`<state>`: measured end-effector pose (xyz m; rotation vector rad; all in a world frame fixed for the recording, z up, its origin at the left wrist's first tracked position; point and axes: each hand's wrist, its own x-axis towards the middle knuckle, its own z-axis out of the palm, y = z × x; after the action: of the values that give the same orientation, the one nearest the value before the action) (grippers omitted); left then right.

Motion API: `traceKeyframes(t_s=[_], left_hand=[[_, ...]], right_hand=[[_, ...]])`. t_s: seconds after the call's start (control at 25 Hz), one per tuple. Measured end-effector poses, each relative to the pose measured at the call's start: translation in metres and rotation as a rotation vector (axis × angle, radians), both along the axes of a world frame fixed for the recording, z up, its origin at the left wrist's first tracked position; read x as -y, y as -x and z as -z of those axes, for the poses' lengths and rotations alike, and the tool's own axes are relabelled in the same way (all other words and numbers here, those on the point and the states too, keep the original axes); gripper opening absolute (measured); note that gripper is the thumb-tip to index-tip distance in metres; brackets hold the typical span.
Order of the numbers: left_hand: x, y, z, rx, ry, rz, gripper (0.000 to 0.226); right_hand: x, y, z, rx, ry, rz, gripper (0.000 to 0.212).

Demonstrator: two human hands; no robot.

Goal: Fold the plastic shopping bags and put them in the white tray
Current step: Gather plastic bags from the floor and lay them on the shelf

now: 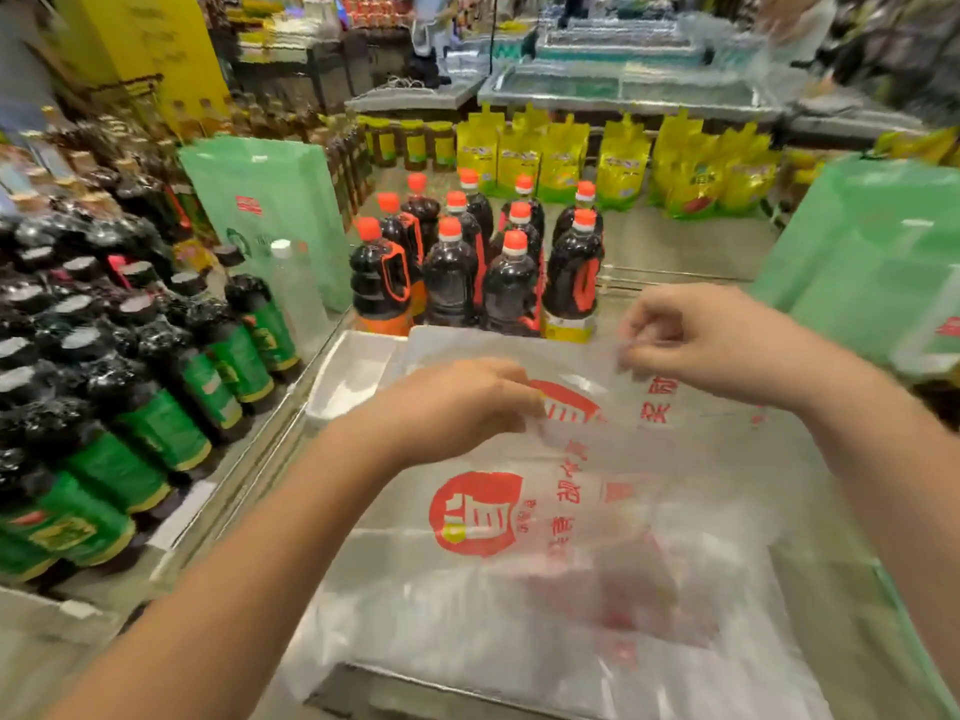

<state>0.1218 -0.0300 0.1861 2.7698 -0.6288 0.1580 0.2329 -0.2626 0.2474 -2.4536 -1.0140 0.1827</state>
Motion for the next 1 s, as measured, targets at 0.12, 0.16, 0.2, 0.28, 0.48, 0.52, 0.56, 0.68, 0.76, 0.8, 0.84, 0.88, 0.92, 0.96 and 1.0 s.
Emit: traceKeyframes(t_s=[0.12,0.16,0.2,0.28,0.48,0.52,0.56,0.68,0.76,0.8,0.84,0.88,0.92,0.96,1.0], left_hand=[[0.002,-0.012,-0.012,0.050,0.089,0.004,0.014],[0.005,-0.014,-0.014,0.097,0.120,-0.006,0.013],[0.008,-0.014,-0.016,0.142,0.148,-0.015,0.013],[0.020,-0.010,-0.019,0.207,0.158,-0.030,0.013],[0.053,-0.010,-0.023,0.440,0.039,-0.090,0.014],[0.057,-0.012,-0.024,0.445,0.040,-0.107,0.015],[0.058,-0.014,-0.024,0.440,0.048,-0.119,0.016],[0.062,-0.021,-0.027,0.396,0.067,-0.146,0.014],[0.061,-0.025,-0.031,0.371,0.071,-0.115,0.012],[0.059,-0.026,-0.033,0.371,0.077,-0.097,0.012],[0.058,-0.025,-0.036,0.373,0.080,-0.087,0.012],[0.057,-0.023,-0.039,0.364,0.079,-0.093,0.014],[0.056,-0.021,-0.042,0.344,0.077,-0.114,0.017],[0.055,-0.019,-0.044,0.328,0.072,-0.139,0.020],[0.054,-0.018,-0.045,0.310,0.064,-0.159,0.022]], right_hand=[[0.008,0.006,-0.003,-0.001,-0.038,0.011,0.011],[0.012,0.007,-0.004,0.020,-0.054,0.020,0.014],[0.018,0.007,-0.005,0.034,-0.062,0.033,0.016],[0.030,0.010,-0.003,0.028,-0.095,0.044,0.019],[0.053,0.019,-0.003,0.004,-0.158,0.002,0.013],[0.057,0.020,-0.004,-0.003,-0.156,0.005,0.011],[0.060,0.022,-0.005,-0.012,-0.155,0.008,0.010],[0.067,0.026,-0.006,-0.024,-0.141,0.033,0.004],[0.070,0.032,-0.011,-0.036,-0.137,0.055,0.009],[0.071,0.036,-0.014,-0.036,-0.097,0.049,0.016],[0.072,0.039,-0.018,-0.026,-0.020,0.040,0.027],[0.073,0.041,-0.022,-0.010,0.081,0.039,0.041],[0.075,0.043,-0.023,0.011,0.177,0.045,0.054],[0.077,0.045,-0.025,0.027,0.258,0.052,0.063],[0.081,0.045,-0.026,0.021,0.315,0.058,0.067]])
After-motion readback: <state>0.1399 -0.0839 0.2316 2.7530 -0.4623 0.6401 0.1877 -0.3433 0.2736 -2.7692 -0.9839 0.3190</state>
